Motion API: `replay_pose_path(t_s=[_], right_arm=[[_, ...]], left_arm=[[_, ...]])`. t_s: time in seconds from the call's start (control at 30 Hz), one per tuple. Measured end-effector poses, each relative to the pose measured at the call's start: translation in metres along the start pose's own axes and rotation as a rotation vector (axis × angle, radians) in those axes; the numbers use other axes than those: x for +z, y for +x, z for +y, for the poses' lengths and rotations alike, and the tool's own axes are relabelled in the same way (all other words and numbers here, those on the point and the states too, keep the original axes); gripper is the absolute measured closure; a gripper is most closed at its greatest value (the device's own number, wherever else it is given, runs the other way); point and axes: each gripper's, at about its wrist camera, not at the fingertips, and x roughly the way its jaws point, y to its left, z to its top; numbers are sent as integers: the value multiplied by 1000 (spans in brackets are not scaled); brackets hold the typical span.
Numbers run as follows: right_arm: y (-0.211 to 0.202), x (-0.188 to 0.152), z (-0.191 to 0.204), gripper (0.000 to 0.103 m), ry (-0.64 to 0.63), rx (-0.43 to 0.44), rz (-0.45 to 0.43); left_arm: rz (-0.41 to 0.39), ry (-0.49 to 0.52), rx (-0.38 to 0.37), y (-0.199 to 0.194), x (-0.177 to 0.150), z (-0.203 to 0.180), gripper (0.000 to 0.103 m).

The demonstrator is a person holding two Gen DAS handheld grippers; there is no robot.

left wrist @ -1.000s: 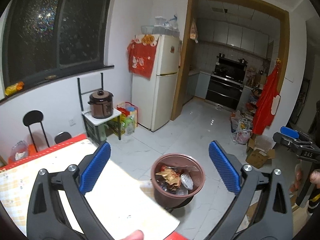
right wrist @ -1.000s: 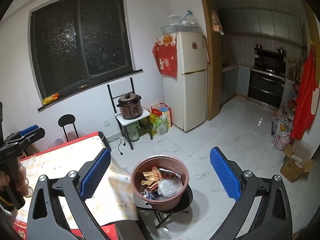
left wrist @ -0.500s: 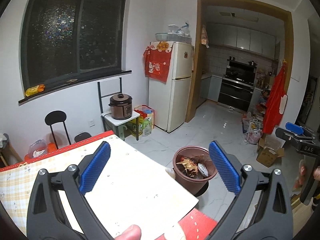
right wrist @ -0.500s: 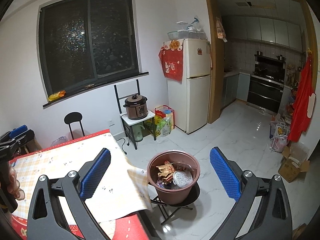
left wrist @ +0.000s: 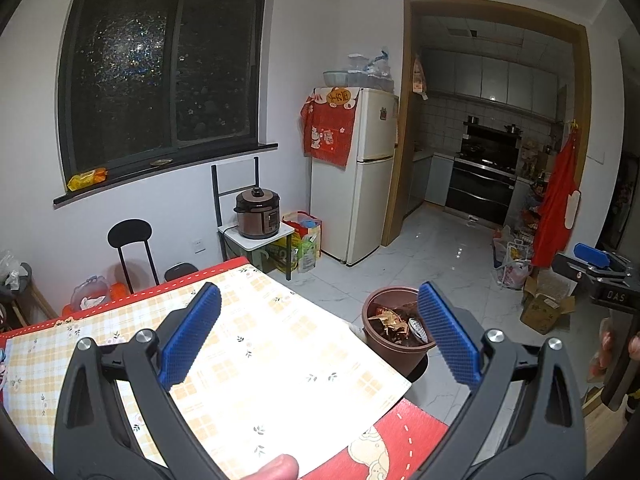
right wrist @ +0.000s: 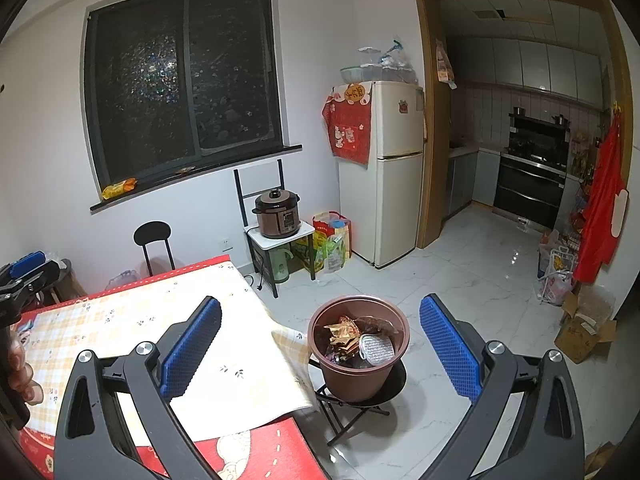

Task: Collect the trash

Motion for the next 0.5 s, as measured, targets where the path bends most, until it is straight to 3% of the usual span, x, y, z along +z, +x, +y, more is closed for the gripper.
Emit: replay_pose_path(t_s=[0.5], right_arm=[[-2, -3, 5, 5, 0, -11, -3]], left_arm=[[-7, 12, 14, -1, 3, 1, 6]])
